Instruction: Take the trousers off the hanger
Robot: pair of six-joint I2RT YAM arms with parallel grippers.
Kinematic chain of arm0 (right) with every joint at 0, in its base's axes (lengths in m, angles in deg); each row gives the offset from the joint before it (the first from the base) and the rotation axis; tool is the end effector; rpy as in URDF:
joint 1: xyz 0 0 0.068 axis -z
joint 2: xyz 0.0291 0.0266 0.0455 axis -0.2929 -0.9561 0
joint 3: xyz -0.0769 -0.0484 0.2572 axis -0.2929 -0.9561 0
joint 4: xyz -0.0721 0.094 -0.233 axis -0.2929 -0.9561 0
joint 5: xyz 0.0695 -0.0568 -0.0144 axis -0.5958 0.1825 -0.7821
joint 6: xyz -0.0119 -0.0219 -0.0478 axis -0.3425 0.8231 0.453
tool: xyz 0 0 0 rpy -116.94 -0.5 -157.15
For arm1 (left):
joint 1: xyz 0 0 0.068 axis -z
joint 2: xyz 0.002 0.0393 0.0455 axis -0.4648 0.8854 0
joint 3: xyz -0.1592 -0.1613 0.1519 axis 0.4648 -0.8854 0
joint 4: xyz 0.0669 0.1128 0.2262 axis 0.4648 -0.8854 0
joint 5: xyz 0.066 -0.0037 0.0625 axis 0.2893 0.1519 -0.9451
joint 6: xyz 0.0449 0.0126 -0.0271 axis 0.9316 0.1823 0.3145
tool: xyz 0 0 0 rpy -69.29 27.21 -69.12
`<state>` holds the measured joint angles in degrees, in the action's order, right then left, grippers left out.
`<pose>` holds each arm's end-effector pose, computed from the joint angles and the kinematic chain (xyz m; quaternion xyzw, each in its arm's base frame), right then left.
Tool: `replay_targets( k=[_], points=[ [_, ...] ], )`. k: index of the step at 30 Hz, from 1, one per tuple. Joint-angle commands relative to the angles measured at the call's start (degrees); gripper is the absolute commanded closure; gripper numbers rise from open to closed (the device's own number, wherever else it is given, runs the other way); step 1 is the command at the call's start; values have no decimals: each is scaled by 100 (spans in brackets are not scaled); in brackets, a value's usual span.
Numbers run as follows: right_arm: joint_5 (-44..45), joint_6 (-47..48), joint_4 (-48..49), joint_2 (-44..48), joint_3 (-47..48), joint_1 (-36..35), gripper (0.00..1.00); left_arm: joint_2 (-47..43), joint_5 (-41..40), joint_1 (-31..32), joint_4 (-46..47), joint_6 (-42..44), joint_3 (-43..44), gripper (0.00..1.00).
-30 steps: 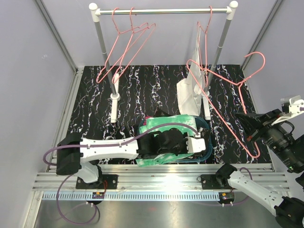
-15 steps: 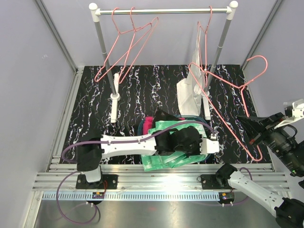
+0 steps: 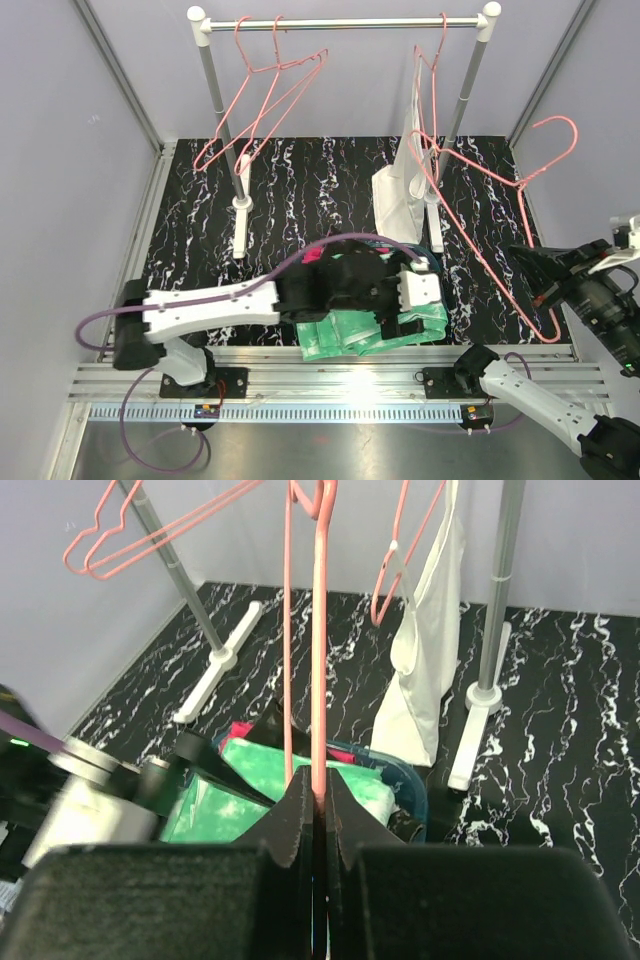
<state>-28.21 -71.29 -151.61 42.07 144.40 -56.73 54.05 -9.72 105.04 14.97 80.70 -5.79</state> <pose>-0.0084 -0.0191 0.5001 -0.1018 0.7215 0.1943 0.6567 0.0765 -0.3584 0.3470 0.6253 0.5704 -0.3161 0.4286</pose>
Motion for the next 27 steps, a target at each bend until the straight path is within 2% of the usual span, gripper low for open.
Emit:
replay_targets(
  k=[1, 5, 6, 8, 9, 10, 12, 15, 17, 20, 22, 24, 27],
  points=[
    [364, 62, 27, -188, 433, -20, 100, -849, -427, -26, 308, -568, -283, 1],
    [514, 141, -9, -417, 680, -20, 100, -1061, -1418, -52, 275, -1981, -469, 1],
    [523, 141, 18, -435, 706, -20, 100, -1053, -1544, -52, 4, -2698, -460, 1],
    [515, 159, 70, -478, 671, -20, 100, -1017, -2070, -52, -444, -3518, -521, 1],
    [497, 150, 123, -496, 636, -20, 100, -974, -2377, -61, -708, -4480, -522, 1],
    [462, 150, 158, -523, 610, -20, 100, -852, -3084, -70, -1032, -5011, -435, 1],
    [435, 141, 307, -531, 479, -20, 100, -754, -3478, -105, -1561, -6144, -521, 1],
    [243, 88, 535, -540, 338, -20, 100, -465, -3277, -499, -1466, -6527, -829, 1],
    [181, 71, 580, -575, 320, -20, 100, -254, -3215, -684, -1344, -6493, -934, 1],
    [128, 71, 589, -611, 337, -20, 100, 221, -2749, -1176, -1036, -6081, -1023, 1],
    [110, 71, 589, -602, 337, -20, 100, 704, -2460, -1387, -834, -5415, -935, 1],
    [93, 71, 563, -593, 285, -20, 100, 1256, -2511, -1415, -1088, -4828, -603, 1],
    [58, 62, 554, -540, 170, -20, 100, 1540, -2380, -1406, -975, -4587, -618, 1]
  ],
)
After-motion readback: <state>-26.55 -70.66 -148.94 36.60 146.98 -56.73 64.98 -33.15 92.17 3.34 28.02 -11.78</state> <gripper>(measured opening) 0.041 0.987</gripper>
